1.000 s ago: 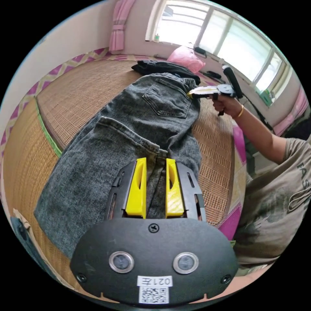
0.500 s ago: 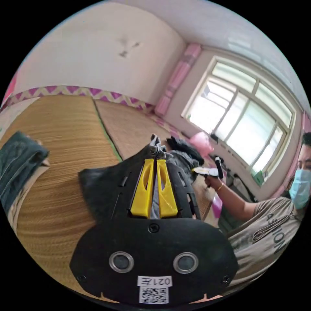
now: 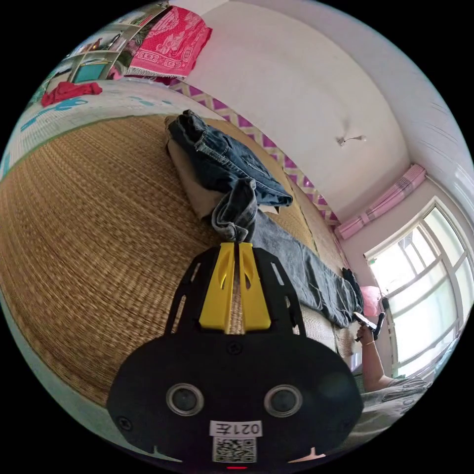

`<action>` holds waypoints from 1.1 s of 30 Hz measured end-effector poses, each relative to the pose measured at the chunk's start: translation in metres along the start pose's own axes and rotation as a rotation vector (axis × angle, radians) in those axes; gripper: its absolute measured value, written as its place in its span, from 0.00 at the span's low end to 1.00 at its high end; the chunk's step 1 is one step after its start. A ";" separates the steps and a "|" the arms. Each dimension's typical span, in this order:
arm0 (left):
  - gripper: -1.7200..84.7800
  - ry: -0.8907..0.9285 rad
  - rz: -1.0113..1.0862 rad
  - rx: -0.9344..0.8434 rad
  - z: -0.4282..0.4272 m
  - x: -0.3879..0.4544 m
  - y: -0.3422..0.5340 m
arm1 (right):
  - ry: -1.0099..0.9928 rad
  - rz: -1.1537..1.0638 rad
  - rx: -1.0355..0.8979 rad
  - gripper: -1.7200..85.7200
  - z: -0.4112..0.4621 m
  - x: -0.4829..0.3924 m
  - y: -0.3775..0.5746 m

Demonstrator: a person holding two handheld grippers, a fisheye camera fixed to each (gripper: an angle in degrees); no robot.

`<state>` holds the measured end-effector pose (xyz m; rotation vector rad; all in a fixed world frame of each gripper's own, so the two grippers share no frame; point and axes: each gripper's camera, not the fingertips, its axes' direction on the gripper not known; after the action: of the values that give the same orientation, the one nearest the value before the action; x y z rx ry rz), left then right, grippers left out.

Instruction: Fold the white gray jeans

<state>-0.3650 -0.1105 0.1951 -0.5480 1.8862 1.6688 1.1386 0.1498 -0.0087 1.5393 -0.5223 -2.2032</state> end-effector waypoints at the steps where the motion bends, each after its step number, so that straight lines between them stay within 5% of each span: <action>1: 0.01 0.016 -0.010 0.003 0.000 -0.007 0.003 | 0.009 -0.003 -0.004 0.01 -0.001 -0.001 -0.003; 6: 0.02 0.046 0.005 -0.030 -0.008 -0.012 0.003 | -0.091 0.024 -0.064 0.01 -0.008 0.017 -0.022; 9: 0.04 0.056 0.241 0.071 -0.041 0.034 0.008 | -0.186 0.049 -0.062 0.01 -0.025 0.029 -0.038; 11: 0.08 -0.001 0.501 0.102 -0.047 0.102 0.016 | -0.278 -0.079 0.146 0.02 -0.065 0.015 -0.054; 14: 0.15 0.071 0.653 -0.028 -0.010 0.165 0.000 | -0.215 -0.319 0.221 0.05 -0.083 -0.027 -0.098; 19: 0.15 -0.008 0.818 -0.141 0.056 0.234 -0.030 | -0.045 -0.639 0.031 0.09 -0.029 -0.076 -0.187; 25: 0.12 -0.201 0.716 0.188 0.016 0.265 -0.061 | -0.100 -0.769 -0.188 0.12 0.037 -0.073 -0.257; 29: 0.13 0.018 0.931 -0.129 0.056 0.313 -0.045 | -0.193 -0.809 -0.220 0.12 0.045 -0.064 -0.275; 33: 0.16 -0.115 1.129 -0.284 0.130 0.367 -0.002 | -0.244 -0.822 -0.221 0.11 0.044 -0.055 -0.280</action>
<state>-0.6251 0.0396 -0.0527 0.6678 1.9876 2.5725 1.0837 0.4196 -0.0946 1.5313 0.3718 -2.9370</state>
